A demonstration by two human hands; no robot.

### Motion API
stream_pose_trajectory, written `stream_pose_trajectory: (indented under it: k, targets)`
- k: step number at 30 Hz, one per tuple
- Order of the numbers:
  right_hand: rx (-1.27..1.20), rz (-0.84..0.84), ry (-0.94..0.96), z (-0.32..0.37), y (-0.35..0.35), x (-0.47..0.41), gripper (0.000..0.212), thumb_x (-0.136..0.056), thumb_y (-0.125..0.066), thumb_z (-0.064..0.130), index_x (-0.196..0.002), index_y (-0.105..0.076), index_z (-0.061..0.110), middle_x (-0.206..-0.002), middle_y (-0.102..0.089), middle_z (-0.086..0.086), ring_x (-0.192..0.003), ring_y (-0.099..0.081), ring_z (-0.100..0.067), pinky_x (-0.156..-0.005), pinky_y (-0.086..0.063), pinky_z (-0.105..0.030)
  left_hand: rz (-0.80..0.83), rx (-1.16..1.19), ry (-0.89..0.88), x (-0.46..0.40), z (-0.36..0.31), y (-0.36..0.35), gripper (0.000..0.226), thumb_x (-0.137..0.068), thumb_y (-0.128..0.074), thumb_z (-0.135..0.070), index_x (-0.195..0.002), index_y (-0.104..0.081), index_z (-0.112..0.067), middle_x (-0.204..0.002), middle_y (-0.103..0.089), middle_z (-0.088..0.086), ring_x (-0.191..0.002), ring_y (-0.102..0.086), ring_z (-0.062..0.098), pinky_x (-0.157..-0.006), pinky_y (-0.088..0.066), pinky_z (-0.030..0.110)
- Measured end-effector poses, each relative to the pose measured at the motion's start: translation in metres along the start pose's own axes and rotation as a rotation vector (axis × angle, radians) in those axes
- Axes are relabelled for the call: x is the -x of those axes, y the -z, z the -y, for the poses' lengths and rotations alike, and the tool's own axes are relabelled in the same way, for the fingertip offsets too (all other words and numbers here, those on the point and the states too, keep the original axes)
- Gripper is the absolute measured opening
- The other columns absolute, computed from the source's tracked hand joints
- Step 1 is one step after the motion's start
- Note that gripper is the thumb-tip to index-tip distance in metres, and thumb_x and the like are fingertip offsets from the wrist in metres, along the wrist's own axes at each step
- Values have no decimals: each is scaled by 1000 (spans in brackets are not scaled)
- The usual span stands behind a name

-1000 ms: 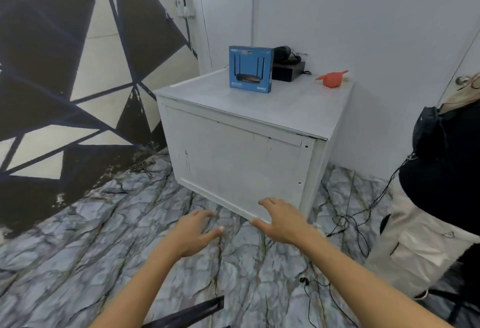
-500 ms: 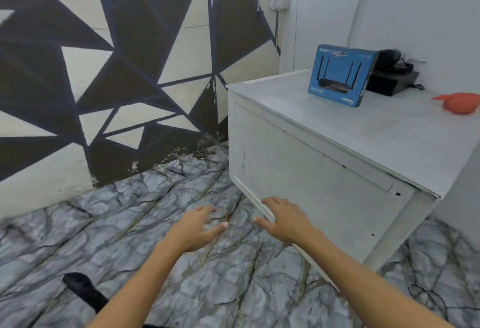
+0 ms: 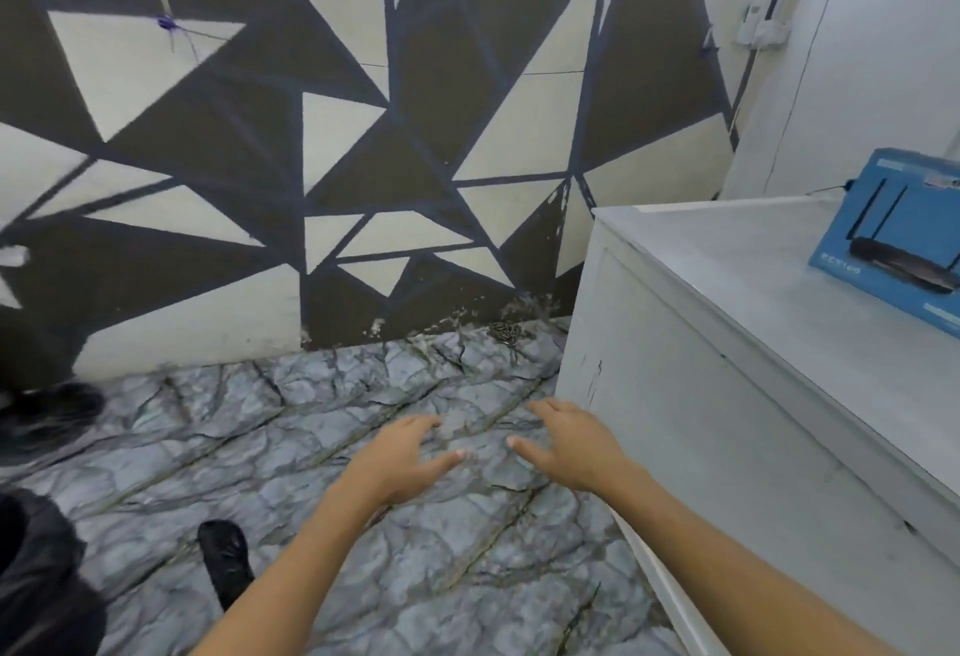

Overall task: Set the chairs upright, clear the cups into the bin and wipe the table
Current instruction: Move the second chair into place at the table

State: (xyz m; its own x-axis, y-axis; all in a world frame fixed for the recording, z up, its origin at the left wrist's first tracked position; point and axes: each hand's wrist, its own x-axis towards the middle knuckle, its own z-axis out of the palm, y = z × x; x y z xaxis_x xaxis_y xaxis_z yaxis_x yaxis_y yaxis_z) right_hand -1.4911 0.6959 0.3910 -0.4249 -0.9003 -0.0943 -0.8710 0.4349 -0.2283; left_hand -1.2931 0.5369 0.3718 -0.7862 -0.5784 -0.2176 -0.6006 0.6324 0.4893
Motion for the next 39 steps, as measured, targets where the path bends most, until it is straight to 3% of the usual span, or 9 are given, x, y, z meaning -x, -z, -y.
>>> stream_pose_trajectory:
  k: [5,14,23,30,34,37,39]
  targets:
    - [39,48,157,2,-3,-81,73,-95,-41,67,-148,-38,18,-150,-45,-3,-133,-45,-24,-106,-41,-41,-63,26,171,-33,32,3,80,-86,-46,-78,-150,-37,-30,-157,-41,0,-141,-42,23,-111,-42,42]
    - [26,171,461,19,-13,-205,72,-97,-42,63,-152,-33,17,-155,-39,-4,-139,-39,-24,-111,-37,-41,-149,104,444,-63,64,11,87,-86,-45,-79,-154,-35,-26,-161,-35,-2,-146,-36,20,-116,-37,40]
    - [-14,314,717,97,-46,-274,69,-97,-46,61,-148,-38,15,-150,-44,-6,-135,-43,-25,-108,-39,-40,-276,200,711,-33,116,15,85,-86,-47,-77,-152,-39,-24,-157,-42,0,-141,-43,22,-111,-42,39]
    - [33,450,910,198,-126,-315,67,-97,-48,58,-149,-39,18,-151,-43,-2,-136,-42,-24,-110,-37,-40,-345,323,902,3,206,-8,96,-77,-38,-88,-151,-38,-27,-156,-42,-4,-139,-44,18,-110,-42,39]
    - [72,548,983,256,-194,-327,65,-96,-48,58,-146,-43,16,-148,-47,-4,-134,-45,-26,-108,-38,-41,-370,385,997,17,273,-35,78,-87,-48,-75,-148,-41,-26,-151,-48,-2,-138,-45,20,-109,-43,40]
    - [120,635,1050,290,-248,-332,64,-97,-48,56,-147,-41,17,-152,-42,-4,-138,-40,-27,-112,-34,-41,-370,461,1067,23,321,-67,102,-75,-34,-90,-150,-39,-21,-153,-48,3,-138,-46,24,-110,-42,44]
    - [153,691,1105,310,-289,-336,63,-98,-49,52,-150,-37,18,-155,-38,-2,-142,-35,-25,-115,-30,-40,-343,534,1120,26,355,-98,89,-86,-41,-79,-152,-37,-19,-154,-45,6,-140,-44,27,-111,-41,44]
